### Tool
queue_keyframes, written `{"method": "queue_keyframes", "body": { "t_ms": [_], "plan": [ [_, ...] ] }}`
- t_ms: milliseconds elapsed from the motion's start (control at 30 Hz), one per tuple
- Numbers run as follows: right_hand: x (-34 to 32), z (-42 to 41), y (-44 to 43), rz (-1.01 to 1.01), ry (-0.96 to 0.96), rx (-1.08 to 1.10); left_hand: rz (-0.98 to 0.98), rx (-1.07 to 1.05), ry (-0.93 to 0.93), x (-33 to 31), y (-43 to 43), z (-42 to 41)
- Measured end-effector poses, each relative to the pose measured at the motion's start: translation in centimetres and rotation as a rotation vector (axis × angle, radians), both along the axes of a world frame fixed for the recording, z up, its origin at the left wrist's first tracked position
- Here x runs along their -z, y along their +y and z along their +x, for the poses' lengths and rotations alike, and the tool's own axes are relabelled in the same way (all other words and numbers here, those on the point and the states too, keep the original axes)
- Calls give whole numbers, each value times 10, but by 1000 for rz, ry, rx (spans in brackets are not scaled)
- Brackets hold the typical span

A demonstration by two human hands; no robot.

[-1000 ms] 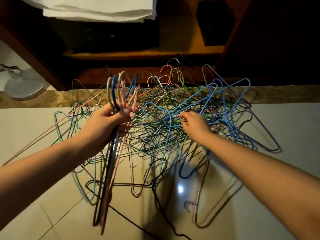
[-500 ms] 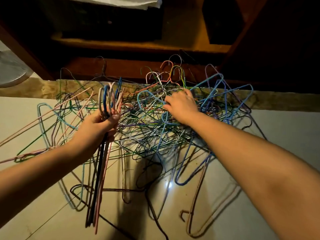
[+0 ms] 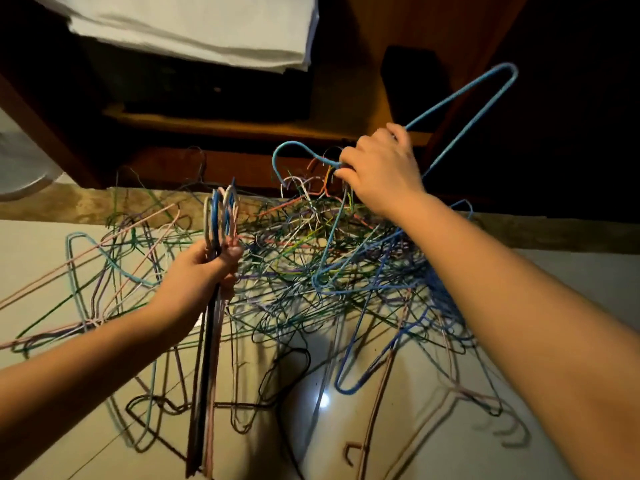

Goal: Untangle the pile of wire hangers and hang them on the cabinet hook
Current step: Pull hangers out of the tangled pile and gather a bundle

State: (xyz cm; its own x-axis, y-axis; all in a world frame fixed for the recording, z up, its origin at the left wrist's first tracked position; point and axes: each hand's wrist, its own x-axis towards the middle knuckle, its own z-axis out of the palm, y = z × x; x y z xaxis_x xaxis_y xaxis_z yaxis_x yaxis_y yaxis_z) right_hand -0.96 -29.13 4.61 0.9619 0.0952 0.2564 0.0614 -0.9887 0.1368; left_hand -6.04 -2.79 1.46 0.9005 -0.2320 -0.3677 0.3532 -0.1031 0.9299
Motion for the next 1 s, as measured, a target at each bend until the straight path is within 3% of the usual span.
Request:
{"method": "queue_keyframes", "body": {
  "t_ms": [167, 400, 567, 800, 1000],
  "plan": [
    [-40, -29, 5, 110, -186, 206, -93, -91, -14, -16, -4, -4],
    [-24, -110, 64, 542, 19, 190, -184, -117, -33, -49, -13, -26],
    [-10, -157, 105, 803, 81, 138, -269, 7, 63, -58, -23, -52],
    [4, -180, 107, 1222, -10, 206, -329, 97, 171, -59, -39, -75],
    [4, -183, 107, 1392, -105, 187, -327, 136, 167, -59, -44, -78]
  ]
}}
